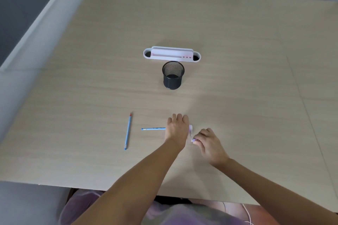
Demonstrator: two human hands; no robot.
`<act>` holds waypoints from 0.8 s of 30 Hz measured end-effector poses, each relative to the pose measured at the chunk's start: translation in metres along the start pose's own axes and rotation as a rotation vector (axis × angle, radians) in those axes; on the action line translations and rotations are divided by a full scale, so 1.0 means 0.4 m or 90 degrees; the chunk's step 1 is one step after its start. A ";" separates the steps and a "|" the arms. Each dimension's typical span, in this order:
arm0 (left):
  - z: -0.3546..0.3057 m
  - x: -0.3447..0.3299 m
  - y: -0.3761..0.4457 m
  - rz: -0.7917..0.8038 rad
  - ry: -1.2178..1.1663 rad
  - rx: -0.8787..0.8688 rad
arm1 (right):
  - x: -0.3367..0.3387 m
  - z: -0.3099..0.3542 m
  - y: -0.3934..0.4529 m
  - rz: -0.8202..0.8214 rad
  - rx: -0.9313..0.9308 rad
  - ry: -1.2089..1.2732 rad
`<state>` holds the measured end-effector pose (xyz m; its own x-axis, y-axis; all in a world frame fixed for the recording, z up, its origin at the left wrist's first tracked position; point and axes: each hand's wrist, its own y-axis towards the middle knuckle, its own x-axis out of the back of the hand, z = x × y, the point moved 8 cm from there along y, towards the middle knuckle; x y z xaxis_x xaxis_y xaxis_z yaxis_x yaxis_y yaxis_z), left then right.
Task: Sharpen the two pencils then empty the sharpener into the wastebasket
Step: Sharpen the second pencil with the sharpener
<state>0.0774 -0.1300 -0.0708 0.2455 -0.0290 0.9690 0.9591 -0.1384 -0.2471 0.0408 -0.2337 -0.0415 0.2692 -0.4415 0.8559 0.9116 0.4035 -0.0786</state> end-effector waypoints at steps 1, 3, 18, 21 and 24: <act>-0.001 -0.001 0.001 -0.004 -0.005 0.000 | 0.022 0.007 0.009 -0.006 0.019 0.000; -0.002 0.001 0.004 -0.015 -0.018 0.000 | 0.066 0.027 0.036 -0.022 0.089 -0.052; -0.003 0.006 -0.002 0.004 -0.021 0.021 | -0.027 0.015 0.081 0.046 0.052 -0.190; -0.002 0.007 0.000 -0.001 -0.026 0.018 | -0.022 -0.018 0.010 0.027 -0.041 -0.020; -0.004 0.005 0.001 -0.017 -0.036 0.005 | 0.034 -0.011 0.030 0.024 -0.022 0.016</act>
<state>0.0779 -0.1316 -0.0690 0.2271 0.0303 0.9734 0.9663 -0.1310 -0.2214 0.0566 -0.2383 -0.0332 0.3106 -0.4465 0.8391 0.9107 0.3928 -0.1281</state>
